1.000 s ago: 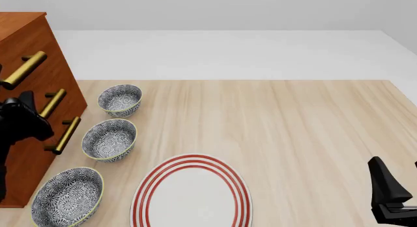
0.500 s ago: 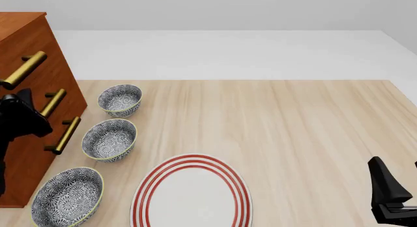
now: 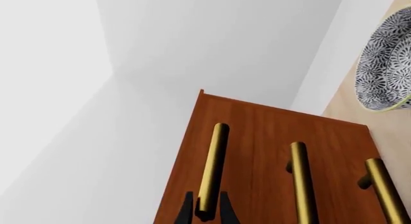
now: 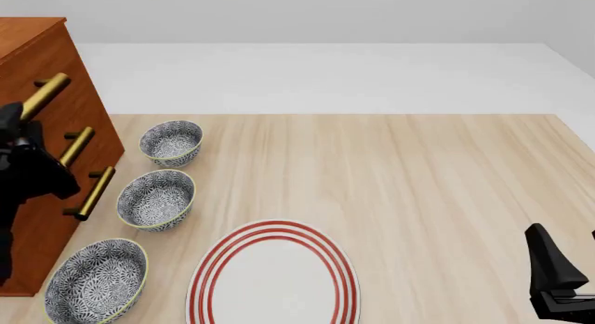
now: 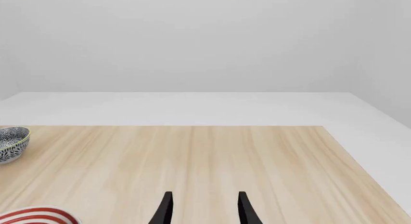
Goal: Open the top drawer of the cabinet.
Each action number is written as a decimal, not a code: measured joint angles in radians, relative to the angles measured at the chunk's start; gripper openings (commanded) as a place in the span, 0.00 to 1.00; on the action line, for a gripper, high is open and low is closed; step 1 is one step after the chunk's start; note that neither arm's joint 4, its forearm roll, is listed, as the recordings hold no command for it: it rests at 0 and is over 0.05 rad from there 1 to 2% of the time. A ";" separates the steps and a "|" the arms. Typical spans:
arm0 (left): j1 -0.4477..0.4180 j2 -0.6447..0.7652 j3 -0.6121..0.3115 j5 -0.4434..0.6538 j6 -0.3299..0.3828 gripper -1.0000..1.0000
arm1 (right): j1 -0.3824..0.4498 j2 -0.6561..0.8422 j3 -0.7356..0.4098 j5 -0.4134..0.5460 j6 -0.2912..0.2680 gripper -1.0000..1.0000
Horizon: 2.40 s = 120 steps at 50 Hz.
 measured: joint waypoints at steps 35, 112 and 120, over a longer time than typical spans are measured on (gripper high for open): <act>-0.042 -0.021 0.015 0.006 0.034 0.00 | 0.000 0.000 0.000 0.000 0.000 1.00; -0.151 -0.086 0.028 0.082 0.061 0.00 | 0.000 0.000 0.000 0.000 0.000 1.00; -0.156 -0.091 0.027 0.090 0.059 0.00 | 0.000 0.000 0.000 0.000 0.000 1.00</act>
